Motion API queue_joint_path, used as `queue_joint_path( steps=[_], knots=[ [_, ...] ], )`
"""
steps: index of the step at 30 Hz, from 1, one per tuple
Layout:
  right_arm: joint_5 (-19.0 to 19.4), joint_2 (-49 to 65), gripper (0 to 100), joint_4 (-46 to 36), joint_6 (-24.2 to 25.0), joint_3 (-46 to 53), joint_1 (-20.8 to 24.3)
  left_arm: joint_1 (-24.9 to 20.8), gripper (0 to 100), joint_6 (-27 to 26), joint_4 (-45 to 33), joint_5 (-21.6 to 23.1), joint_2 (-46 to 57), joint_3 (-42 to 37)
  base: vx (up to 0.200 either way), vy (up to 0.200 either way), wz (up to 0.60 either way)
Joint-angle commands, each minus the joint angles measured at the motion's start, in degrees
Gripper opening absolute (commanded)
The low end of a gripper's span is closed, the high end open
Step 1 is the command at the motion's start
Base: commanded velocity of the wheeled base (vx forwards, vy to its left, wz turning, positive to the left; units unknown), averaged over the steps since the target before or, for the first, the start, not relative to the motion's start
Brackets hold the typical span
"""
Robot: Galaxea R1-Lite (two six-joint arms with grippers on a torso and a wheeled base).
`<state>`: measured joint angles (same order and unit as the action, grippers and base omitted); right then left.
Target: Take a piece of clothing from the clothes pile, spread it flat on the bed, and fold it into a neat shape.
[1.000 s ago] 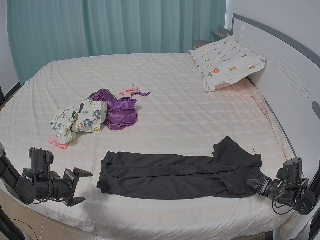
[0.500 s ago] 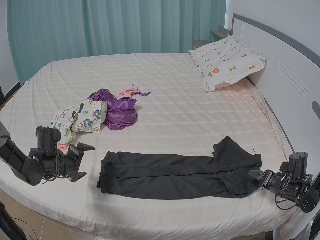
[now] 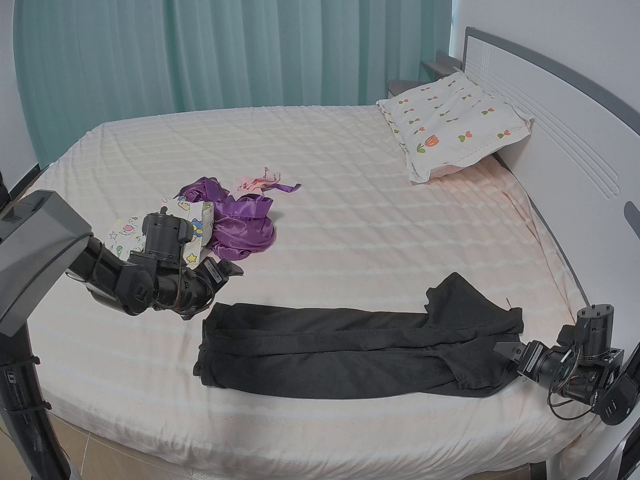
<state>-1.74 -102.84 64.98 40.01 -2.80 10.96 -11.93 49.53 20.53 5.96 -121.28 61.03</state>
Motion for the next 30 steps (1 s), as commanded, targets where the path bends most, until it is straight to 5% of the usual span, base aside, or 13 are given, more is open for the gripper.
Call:
queue_joint_path(
  steps=[1, 22, 23, 30],
  knots=[
    [0.2, -0.6, 100, 0.0, 0.1, 0.0, 0.2, -2.1, 100, -8.0, -3.9, -0.8, -7.9, 5.7, 0.000, 0.000, 0.00],
    [1.4, -0.6, 100, 0.0, 0.1, 0.1, 0.5, -2.8, 100, -13.2, -4.9, -4.9, -12.1, 10.4, 0.000, 0.000, 0.00],
    [1.4, -0.6, 100, 0.0, 0.0, 0.1, 0.5, -2.8, 0, -13.2, -4.9, -5.0, -12.1, 10.4, 0.000, 0.000, 0.00],
    [1.4, -0.7, 100, 0.0, 0.1, 0.1, 0.5, -1.4, 0, -13.1, -5.0, -6.0, -10.5, 9.4, 0.000, 0.000, 0.00]
  ],
)
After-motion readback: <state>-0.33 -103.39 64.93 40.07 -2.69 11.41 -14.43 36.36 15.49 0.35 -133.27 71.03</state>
